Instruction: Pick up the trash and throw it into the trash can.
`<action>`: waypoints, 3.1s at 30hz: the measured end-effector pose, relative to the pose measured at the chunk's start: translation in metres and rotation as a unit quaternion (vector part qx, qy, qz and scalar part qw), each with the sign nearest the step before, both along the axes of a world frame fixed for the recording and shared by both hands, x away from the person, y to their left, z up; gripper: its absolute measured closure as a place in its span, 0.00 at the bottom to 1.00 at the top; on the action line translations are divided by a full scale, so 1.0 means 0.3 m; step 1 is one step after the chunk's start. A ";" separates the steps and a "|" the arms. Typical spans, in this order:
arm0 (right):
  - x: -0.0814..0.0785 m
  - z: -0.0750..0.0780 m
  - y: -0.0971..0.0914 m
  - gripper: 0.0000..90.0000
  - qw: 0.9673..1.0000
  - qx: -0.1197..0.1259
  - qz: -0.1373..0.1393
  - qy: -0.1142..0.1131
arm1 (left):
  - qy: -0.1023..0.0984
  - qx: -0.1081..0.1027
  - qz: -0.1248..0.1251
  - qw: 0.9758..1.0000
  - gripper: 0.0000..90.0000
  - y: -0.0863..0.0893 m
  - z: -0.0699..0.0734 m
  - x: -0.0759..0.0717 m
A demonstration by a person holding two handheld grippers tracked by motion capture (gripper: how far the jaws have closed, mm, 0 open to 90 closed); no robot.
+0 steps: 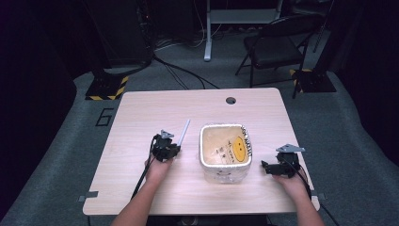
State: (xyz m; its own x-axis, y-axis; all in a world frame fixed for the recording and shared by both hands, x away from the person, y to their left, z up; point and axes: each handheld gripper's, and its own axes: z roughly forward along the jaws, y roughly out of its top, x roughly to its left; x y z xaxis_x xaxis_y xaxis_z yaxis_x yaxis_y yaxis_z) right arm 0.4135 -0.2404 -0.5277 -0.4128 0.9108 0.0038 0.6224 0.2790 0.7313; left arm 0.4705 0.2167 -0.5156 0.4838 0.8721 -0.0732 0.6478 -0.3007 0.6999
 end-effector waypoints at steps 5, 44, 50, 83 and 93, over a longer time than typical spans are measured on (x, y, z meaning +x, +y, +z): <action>0.000 0.000 0.000 0.10 1.000 -0.001 0.001 0.000 | -0.003 0.011 -0.007 1.000 0.86 0.000 0.001 -0.001; 0.000 0.000 0.000 0.10 1.000 0.000 -0.001 0.000 | -0.005 -0.021 -0.041 0.999 0.87 0.149 0.190 -0.073; 0.000 0.000 0.001 0.10 1.000 0.001 -0.001 0.000 | -0.009 -0.022 -0.054 0.998 0.87 0.160 0.236 -0.090; -0.001 0.000 0.004 0.10 1.000 0.000 -0.004 0.000 | -0.027 -0.030 -0.105 0.994 0.87 0.145 0.398 -0.149; 0.000 0.000 0.005 0.10 1.000 0.001 -0.004 0.000 | -0.032 -0.046 -0.133 0.990 0.87 0.125 0.444 -0.165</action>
State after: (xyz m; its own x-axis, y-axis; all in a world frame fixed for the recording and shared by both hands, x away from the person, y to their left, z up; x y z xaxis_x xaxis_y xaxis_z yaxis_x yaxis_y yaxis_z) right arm 0.4136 -0.2390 -0.5276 -0.4061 0.9138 0.0051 0.6246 0.2735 0.7315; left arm 0.4209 0.2541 -0.3824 0.7011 0.7048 -0.1084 0.5087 -0.3878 0.7687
